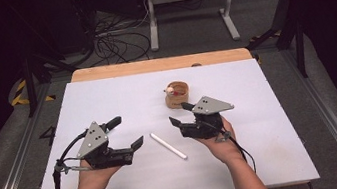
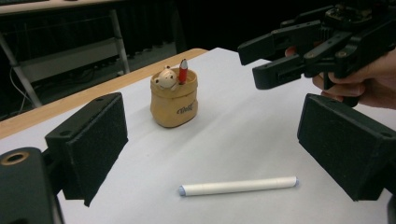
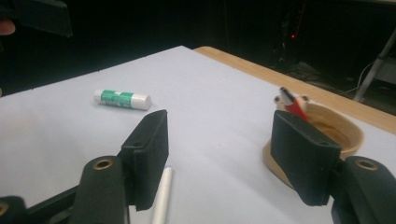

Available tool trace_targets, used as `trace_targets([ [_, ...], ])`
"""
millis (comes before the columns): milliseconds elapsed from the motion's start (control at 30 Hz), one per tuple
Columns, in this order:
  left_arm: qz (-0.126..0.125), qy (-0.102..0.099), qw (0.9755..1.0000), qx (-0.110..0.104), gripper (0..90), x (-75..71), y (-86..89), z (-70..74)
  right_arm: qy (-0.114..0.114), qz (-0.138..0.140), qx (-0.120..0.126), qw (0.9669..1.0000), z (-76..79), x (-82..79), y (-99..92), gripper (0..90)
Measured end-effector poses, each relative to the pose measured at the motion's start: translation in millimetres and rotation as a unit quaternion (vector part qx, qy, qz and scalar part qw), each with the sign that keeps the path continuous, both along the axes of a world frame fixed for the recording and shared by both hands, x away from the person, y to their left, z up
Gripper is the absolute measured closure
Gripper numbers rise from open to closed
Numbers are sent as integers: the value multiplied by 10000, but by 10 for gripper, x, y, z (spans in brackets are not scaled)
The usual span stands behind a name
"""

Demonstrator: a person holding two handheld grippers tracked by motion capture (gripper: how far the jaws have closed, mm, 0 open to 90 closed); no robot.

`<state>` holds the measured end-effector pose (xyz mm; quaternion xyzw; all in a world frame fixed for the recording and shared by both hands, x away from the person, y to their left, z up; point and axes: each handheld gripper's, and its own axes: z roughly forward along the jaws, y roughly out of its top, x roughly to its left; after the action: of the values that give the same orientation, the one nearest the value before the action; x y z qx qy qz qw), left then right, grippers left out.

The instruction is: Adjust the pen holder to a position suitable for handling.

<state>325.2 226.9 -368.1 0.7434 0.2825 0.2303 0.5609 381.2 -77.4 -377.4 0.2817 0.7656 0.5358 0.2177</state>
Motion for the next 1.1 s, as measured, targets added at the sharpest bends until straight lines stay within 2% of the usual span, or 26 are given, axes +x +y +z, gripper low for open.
trace_targets([
  [267,66,2,10000,-55,96,-11,47,-33,127,246,-274,9992,-115,30,252,378],
  [400,75,10,10000,-52,95,-8,61,-35,287,329,-440,9981,-188,59,372,389],
  [567,95,14,9999,-63,96,-12,87,-36,548,294,-616,9962,-282,119,486,417],
  [733,154,23,9999,-20,96,6,104,-62,814,239,-794,9932,-371,174,600,446],
  [1100,175,19,9998,-1,97,12,121,-72,1209,140,-1256,9846,-544,249,805,523],
])
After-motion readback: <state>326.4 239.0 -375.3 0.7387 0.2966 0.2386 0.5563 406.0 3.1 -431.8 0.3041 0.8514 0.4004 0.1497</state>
